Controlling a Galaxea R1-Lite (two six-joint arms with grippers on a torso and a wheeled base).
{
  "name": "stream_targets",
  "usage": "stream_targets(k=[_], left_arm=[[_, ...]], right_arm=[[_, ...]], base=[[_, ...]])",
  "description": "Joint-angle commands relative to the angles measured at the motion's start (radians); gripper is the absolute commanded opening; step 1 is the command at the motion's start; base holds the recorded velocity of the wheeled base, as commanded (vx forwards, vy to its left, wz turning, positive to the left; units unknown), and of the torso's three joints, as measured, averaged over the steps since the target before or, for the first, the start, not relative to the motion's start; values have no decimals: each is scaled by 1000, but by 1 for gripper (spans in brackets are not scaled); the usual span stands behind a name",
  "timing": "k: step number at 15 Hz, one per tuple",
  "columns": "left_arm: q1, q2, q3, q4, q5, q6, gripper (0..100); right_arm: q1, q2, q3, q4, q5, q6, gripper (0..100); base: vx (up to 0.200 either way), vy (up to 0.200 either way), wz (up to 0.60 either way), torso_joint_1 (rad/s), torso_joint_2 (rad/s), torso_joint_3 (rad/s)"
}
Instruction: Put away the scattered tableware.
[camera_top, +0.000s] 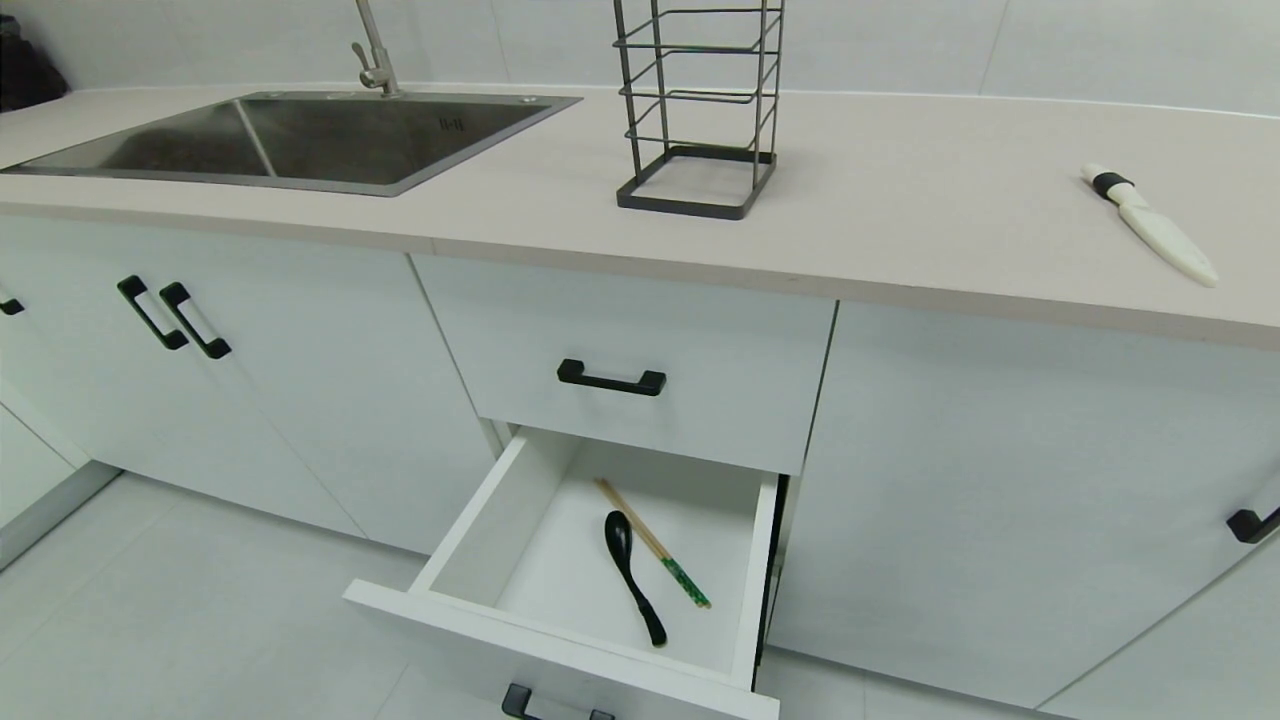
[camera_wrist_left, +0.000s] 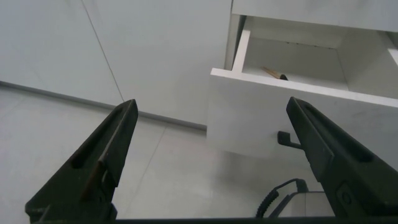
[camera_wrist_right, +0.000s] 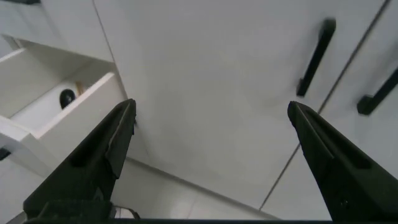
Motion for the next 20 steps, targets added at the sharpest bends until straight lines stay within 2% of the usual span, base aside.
stream_targets(k=[1, 2, 3, 4, 5, 6, 7, 8, 9, 11, 15, 16, 19, 20], left_arm=[[0, 0, -8, -78, -36, 14, 100], [0, 11, -29, -222, -81, 18, 100], [2, 152, -169, -325, -185, 0, 100], [-2, 184, -210, -325, -188, -15, 100], [-37, 285, -339, -320, -207, -81, 100], [-57, 344, -400, -316, -233, -92, 100], [-72, 396, -423, -316, -257, -92, 100], [-83, 506, -425, -317, -309, -77, 100], [-83, 578, -408, -317, -346, -46, 100], [-89, 647, -359, -317, -394, -35, 100], [-129, 770, -294, -306, -418, -32, 100], [-153, 815, -293, -271, -404, -32, 100], [-160, 907, -294, -130, -378, -32, 100], [-189, 913, -311, -41, -331, -31, 100]], right_arm=[[-20, -54, 18, 13, -4, -1, 100], [-20, -54, 18, 37, -32, 0, 100], [-20, -54, 16, 159, -123, 2, 100], [-20, -54, 13, 172, -127, 3, 100], [-19, -55, 16, 151, -124, -6, 100], [12, -83, 16, 151, -116, -17, 100], [55, -121, 16, 151, -116, -20, 100], [41, -144, 16, 151, -116, -15, 100], [41, -144, 16, 151, -118, -15, 100], [40, -143, 18, 151, -132, -1, 100], [38, -143, 16, 151, -144, 16, 100], [38, -143, 16, 151, -152, 14, 100], [38, -144, 18, 151, -150, 17, 100], [38, -144, 16, 151, -150, 17, 100]], base=[[0, 0, 0, 0, 0, 0], [0, 0, 0, 0, 0, 0], [0, 0, 0, 0, 0, 0], [0, 0, 0, 0, 0, 0], [0, 0, 0, 0, 0, 0], [0, 0, 0, 0, 0, 0], [0, 0, 0, 0, 0, 0], [0, 0, 0, 0, 0, 0], [0, 0, 0, 0, 0, 0], [0, 0, 0, 0, 0, 0], [0, 0, 0, 0, 0, 0], [0, 0, 0, 0, 0, 0], [0, 0, 0, 0, 0, 0], [0, 0, 0, 0, 0, 0]])
